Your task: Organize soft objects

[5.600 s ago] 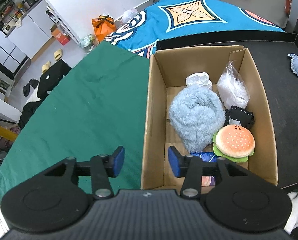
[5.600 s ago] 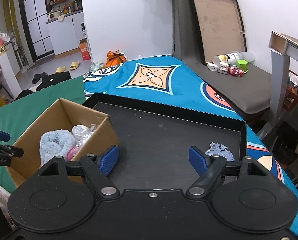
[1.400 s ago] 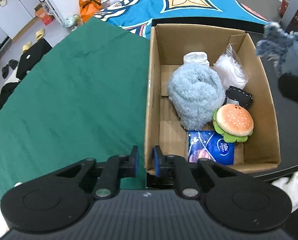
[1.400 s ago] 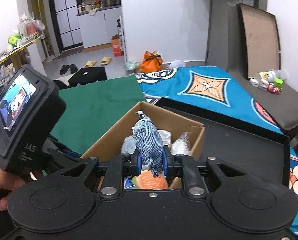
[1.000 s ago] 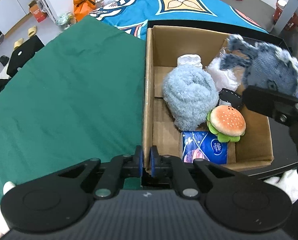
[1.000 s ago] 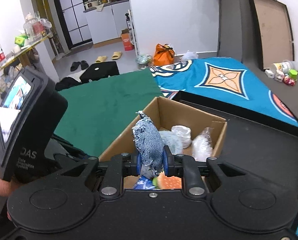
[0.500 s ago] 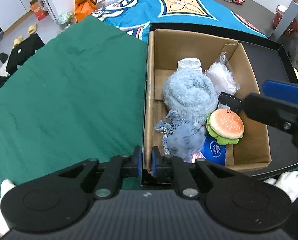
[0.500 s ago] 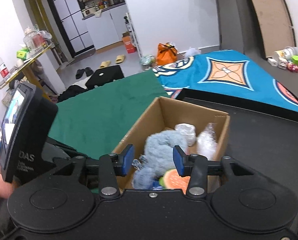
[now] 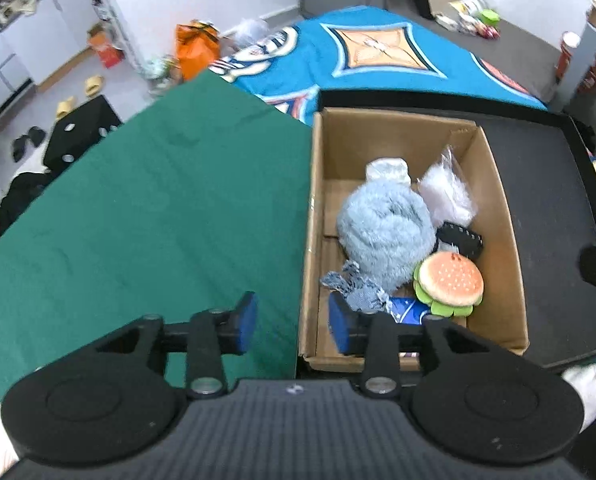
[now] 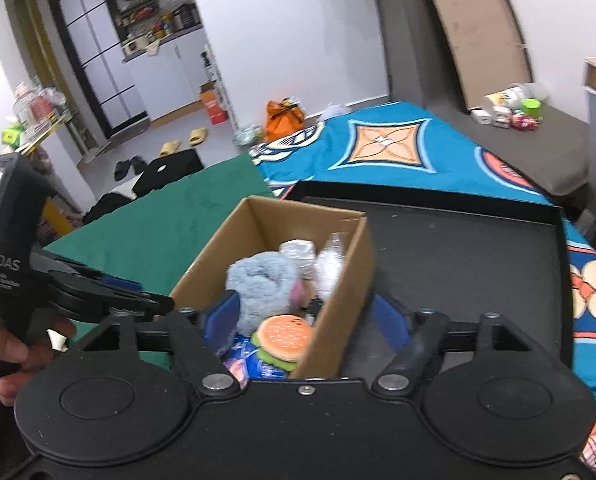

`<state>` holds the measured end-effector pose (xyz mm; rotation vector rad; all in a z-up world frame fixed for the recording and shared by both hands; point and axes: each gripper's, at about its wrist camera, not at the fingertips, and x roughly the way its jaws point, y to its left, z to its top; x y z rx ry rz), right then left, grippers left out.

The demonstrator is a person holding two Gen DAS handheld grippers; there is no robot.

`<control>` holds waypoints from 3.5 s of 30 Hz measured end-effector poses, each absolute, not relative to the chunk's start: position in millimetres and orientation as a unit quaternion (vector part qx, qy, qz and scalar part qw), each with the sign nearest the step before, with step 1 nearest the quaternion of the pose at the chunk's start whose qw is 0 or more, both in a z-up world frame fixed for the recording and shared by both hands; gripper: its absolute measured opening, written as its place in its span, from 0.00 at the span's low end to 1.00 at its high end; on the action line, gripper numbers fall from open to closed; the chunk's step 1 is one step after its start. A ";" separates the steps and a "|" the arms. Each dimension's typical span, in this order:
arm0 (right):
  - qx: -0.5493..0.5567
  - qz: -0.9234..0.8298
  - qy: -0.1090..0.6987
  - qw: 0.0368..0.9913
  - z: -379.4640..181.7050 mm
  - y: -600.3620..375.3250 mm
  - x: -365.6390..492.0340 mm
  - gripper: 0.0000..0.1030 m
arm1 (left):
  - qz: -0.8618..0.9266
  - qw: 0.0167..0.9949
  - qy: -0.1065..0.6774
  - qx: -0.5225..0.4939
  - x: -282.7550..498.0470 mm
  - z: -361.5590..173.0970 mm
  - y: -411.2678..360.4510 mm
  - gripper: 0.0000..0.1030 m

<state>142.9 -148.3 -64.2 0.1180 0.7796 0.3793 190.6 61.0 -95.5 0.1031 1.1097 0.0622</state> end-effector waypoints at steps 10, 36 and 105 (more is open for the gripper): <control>0.082 0.134 0.368 0.916 -54.7 -184.2 122.7 1.00 | 0.015 0.866 0.499 0.030 163.9 -59.6 33.8 0.73; 0.117 0.052 0.330 0.935 -19.2 -233.0 43.9 1.00 | -0.036 0.913 0.406 -0.003 72.2 23.3 5.4 1.00; 0.094 0.026 0.328 0.940 18.5 -239.2 -53.5 1.00 | -0.018 0.938 0.345 -0.009 -38.9 53.5 15.6 1.00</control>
